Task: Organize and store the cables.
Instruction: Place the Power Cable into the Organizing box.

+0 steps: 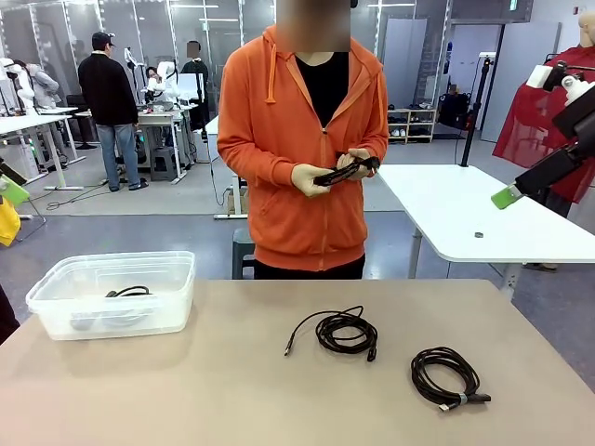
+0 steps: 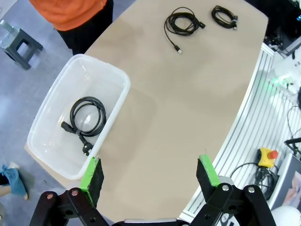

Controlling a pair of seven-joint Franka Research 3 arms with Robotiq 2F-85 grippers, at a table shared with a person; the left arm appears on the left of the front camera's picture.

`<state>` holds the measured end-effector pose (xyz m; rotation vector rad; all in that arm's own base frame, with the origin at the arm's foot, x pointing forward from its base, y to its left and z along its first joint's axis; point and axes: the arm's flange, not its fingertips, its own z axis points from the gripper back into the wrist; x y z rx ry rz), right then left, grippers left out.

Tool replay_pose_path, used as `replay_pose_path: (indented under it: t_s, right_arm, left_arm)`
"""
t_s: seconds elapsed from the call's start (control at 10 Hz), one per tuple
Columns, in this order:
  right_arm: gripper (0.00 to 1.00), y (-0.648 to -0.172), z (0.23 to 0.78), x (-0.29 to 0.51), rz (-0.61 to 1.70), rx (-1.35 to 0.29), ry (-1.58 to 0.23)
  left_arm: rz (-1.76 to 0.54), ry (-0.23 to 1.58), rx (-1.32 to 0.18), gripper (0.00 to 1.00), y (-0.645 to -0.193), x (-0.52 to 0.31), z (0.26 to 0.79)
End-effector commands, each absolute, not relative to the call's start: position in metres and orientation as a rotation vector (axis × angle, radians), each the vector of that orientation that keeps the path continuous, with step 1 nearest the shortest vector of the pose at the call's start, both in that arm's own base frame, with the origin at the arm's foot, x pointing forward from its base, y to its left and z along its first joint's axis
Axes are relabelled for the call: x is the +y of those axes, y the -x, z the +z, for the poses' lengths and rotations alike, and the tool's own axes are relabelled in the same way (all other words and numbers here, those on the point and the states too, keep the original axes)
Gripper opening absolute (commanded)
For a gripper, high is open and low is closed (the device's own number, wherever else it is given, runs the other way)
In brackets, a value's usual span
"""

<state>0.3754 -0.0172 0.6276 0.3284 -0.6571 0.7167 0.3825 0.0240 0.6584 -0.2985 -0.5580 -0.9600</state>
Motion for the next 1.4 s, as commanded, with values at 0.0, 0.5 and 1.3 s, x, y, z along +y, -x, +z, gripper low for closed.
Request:
replay_pose_path:
  t_s: [0.0,0.5,1.3]
  right_arm:
    - [1.00,-0.3751,0.6272,-0.0176,0.718,-0.654,-0.328]
    - [1.00,-0.3751,0.6272,-0.0176,0.718,-0.654,-0.328]
    - [1.00,-0.3751,0.6272,-0.0176,0.718,-0.654,-0.328]
  left_arm:
    - [-0.966,0.294,-0.562,1.00,-0.3827,0.0241,0.6588]
    - [-0.966,0.294,-0.562,1.00,-0.3827,0.0241,0.6588]
    - [-0.966,0.294,-0.562,1.00,-0.3827,0.0241,0.6588]
